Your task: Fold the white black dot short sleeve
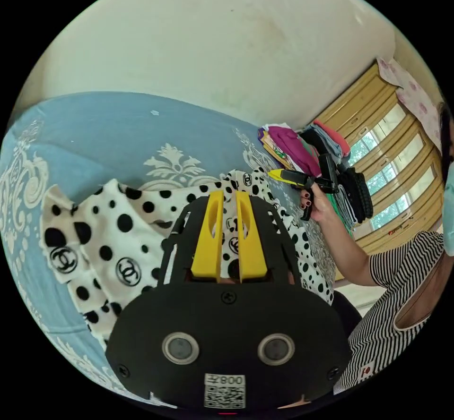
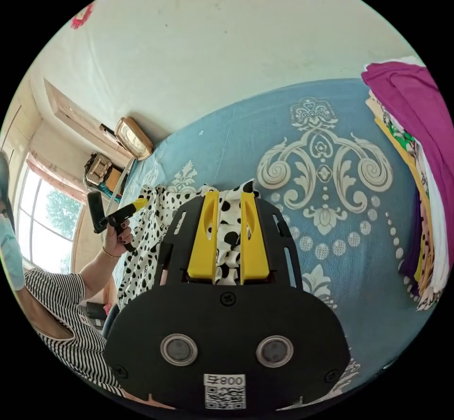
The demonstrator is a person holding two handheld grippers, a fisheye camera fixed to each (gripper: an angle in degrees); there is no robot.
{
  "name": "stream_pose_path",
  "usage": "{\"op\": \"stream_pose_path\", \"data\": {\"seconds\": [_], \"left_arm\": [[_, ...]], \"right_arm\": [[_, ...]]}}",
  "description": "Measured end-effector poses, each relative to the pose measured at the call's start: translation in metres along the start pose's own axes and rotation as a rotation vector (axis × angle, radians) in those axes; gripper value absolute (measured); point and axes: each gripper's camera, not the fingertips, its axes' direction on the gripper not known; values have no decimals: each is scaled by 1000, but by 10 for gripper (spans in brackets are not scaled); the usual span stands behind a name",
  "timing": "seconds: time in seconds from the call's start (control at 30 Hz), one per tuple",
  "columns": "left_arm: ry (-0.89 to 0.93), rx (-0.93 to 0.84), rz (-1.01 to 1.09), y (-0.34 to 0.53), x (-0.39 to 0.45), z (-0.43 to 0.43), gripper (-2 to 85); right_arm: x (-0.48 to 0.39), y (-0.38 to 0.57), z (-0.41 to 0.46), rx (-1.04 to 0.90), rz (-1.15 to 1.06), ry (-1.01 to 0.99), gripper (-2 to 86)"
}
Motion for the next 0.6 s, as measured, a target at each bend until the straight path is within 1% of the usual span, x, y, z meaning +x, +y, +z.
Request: {"op": "stream_pose_path", "data": {"seconds": [0.07,0.13,0.23,0.3,0.37,0.47,0.53,0.6], "left_arm": [[35,-68,16,-22,10,39,42],[-17,-161,32,-46,22,85,37],[-83,-204,41,-65,35,113,26],[-93,-193,28,-72,39,117,22],[-71,-150,21,-72,45,111,21],[-68,-64,24,-59,58,84,24],[-78,-11,15,-36,63,57,29],[-90,-11,8,-17,63,41,32]], "right_arm": [[11,2,2,-22,38,-2,79],[17,0,11,-60,51,9,65],[22,-9,12,-87,57,29,23],[22,-15,8,-89,47,49,15],[23,-21,5,-99,40,64,12],[18,-14,-14,-55,19,54,15],[15,5,-34,-28,25,51,25],[8,27,-50,-16,5,33,35]]}}
